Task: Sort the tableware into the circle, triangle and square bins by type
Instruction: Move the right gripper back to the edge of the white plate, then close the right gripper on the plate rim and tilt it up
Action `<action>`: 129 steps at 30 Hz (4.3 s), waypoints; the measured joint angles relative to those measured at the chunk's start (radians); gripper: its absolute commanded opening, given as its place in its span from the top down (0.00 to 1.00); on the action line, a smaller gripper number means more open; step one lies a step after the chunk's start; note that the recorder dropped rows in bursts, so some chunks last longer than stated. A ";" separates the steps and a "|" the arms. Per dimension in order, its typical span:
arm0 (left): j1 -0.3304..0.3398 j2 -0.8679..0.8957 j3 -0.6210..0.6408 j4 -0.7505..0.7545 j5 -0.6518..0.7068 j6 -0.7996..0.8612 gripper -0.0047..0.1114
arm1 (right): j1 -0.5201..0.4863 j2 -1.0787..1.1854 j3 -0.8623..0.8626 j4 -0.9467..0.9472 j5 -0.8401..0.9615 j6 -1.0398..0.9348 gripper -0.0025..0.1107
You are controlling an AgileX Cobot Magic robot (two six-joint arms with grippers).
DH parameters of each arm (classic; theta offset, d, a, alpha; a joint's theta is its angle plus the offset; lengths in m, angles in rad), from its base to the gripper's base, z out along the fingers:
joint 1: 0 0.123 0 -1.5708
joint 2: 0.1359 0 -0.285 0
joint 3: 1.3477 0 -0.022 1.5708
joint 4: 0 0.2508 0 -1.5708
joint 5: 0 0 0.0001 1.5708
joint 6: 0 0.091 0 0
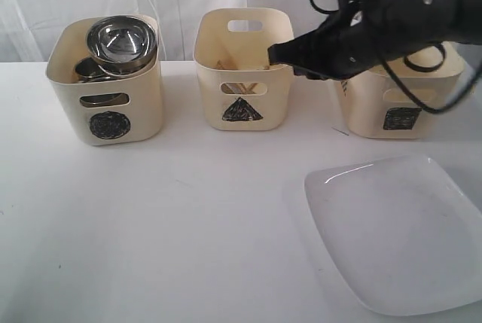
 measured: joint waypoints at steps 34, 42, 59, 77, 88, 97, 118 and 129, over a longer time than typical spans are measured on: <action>0.000 0.000 0.000 0.000 0.000 0.000 0.96 | 0.012 -0.658 0.655 -0.149 0.378 -0.338 0.56; 0.000 0.000 0.000 0.000 0.000 0.000 0.96 | 0.091 -0.575 0.655 -0.167 0.433 -0.365 0.56; 0.000 0.000 0.000 0.000 0.000 0.000 0.96 | 0.294 -0.508 0.610 -0.326 0.546 -0.267 0.56; 0.000 0.000 0.000 0.000 0.000 0.000 0.96 | 0.527 -0.340 0.605 -0.516 0.502 0.046 0.56; 0.000 0.000 0.000 0.000 0.000 0.000 0.96 | 0.549 -0.247 0.605 -0.605 0.477 0.120 0.56; 0.000 0.000 0.000 0.000 0.000 0.000 0.96 | 0.549 -0.184 0.605 -0.653 0.475 0.135 0.56; 0.000 0.000 0.000 0.000 0.000 0.000 0.96 | 0.549 -0.076 0.603 -0.723 0.420 0.139 0.56; 0.000 0.000 0.000 0.000 0.000 0.000 0.96 | 0.549 -0.040 0.603 -0.807 0.402 0.190 0.56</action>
